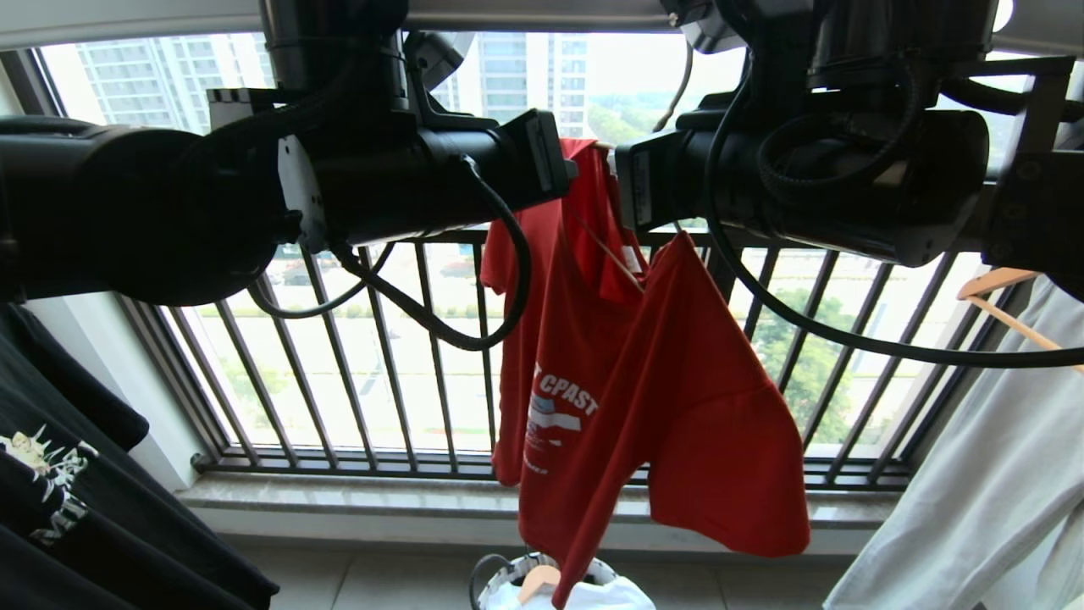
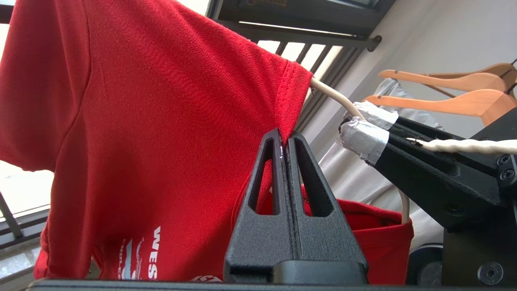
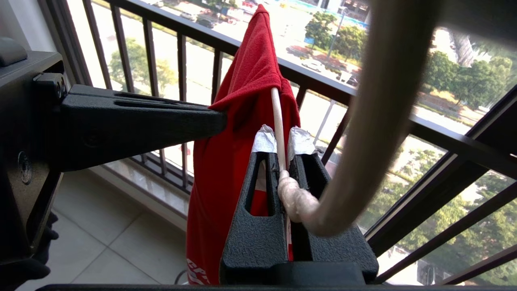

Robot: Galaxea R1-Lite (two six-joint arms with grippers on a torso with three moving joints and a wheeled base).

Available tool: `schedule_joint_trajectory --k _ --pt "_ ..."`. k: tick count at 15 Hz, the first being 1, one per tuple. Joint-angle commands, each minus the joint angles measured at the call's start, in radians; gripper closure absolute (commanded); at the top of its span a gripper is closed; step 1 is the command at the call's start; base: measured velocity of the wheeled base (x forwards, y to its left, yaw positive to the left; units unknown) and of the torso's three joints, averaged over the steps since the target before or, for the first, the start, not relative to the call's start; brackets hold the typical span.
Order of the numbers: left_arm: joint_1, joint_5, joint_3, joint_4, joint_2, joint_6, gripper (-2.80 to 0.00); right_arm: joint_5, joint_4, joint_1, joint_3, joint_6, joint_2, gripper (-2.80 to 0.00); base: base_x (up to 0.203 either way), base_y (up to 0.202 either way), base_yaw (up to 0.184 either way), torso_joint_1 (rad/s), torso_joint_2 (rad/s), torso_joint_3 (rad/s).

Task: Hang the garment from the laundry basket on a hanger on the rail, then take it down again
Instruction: Take the clothes off the clothes rack

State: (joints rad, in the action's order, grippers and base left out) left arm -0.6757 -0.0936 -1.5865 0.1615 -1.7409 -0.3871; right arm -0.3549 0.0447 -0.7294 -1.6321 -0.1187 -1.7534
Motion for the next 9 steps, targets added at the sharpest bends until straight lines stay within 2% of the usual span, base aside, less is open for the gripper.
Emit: schedule_joint_trajectory --k 1,6,9 --pt "0.002 0.0 0.003 -0.002 -0.02 -0.002 0.0 -0.003 -0.002 -0.001 0.0 -0.001 -0.006 0.0 0.0 0.0 0.0 0.0 0.0 0.0" --pt "0.007 0.003 -0.005 0.008 -0.08 -0.003 0.0 -0.003 -0.002 -0.001 0.002 -0.001 -0.003 0.0 0.0 0.0 0.0 0.0 0.0 0.0" --pt "0.022 0.007 0.007 0.141 -0.13 -0.003 0.0 -0.003 -0.002 -0.001 0.004 0.001 -0.004 0.0 0.0 0.0 0.0 0.0 0.0 0.0"
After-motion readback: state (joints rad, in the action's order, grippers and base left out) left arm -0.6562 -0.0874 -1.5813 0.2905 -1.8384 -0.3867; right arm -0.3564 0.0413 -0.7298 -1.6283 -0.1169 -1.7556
